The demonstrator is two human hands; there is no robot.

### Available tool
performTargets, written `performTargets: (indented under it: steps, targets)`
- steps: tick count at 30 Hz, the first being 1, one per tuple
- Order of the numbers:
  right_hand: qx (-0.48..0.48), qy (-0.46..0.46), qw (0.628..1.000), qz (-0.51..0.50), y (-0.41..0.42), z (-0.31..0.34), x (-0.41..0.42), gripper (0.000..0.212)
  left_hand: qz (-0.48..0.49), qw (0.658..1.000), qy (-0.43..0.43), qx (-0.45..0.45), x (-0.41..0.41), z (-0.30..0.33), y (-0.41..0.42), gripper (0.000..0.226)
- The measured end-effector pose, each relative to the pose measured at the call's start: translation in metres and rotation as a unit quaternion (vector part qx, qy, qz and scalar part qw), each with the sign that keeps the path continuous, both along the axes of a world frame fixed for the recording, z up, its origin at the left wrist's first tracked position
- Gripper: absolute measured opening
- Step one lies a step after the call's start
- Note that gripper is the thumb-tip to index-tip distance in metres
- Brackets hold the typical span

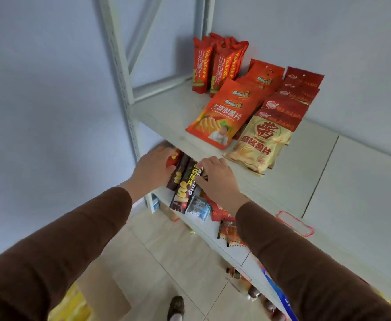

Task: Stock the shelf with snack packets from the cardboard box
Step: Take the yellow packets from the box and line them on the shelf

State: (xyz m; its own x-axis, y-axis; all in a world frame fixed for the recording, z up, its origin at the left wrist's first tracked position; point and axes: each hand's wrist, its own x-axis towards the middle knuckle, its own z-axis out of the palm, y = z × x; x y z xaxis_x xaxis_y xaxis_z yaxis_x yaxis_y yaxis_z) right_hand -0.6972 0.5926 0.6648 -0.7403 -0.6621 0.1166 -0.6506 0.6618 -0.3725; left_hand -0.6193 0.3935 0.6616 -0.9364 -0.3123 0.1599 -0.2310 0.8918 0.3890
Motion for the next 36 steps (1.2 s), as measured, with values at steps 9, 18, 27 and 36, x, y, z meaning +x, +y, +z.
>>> performTargets:
  steps: [9, 18, 27, 36]
  targets:
    - [0.081, -0.065, 0.978, 0.179, -0.046, -0.085, 0.159, 0.034, 0.180, 0.972, -0.141, 0.062, 0.251, -0.082, -0.015, 0.037]
    - [0.151, -0.112, 0.937, 0.293, -0.137, -0.138, 0.324, 0.043, 0.295, 0.933, -0.158, 0.130, 0.456, -0.129, -0.060, 0.039]
    - [0.243, -0.202, 0.907, 0.279, -0.248, -0.254, 0.469, 0.057, 0.368, 0.871, -0.207, 0.253, 0.614, -0.261, -0.145, 0.042]
    - [0.329, -0.264, 0.874, 0.243, -0.292, -0.450, 0.492, 0.049, 0.383, 0.817, -0.246, 0.353, 0.653, -0.467, -0.173, 0.040]
